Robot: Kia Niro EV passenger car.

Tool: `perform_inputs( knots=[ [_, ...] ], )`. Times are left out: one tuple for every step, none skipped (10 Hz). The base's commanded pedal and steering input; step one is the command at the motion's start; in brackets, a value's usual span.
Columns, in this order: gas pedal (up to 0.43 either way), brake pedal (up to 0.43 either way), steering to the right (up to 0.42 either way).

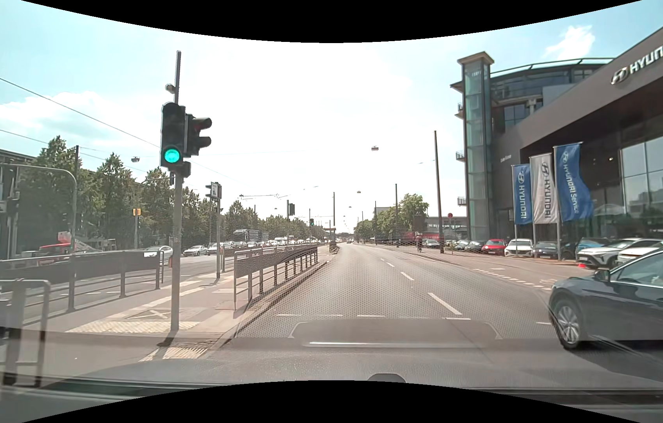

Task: Follow the waypoints while adhering to traffic rules and regulations

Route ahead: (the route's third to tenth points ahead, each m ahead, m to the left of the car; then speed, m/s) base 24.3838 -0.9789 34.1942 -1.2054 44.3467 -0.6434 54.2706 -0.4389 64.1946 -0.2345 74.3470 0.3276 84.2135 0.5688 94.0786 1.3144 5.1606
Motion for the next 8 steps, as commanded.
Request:
perform_inputs(
  knots=[
    [0.469, 0.0, -0.006],
    [0.469, 0.0, -0.006],
    [0.469, 0.0, -0.005],
    [0.469, 0.0, -0.006],
    [0.469, 0.0, -0.006],
    [0.469, 0.0, -0.006],
    [0.469, 0.0, -0.005],
    [0.469, 0.0, -0.005]
  ],
)
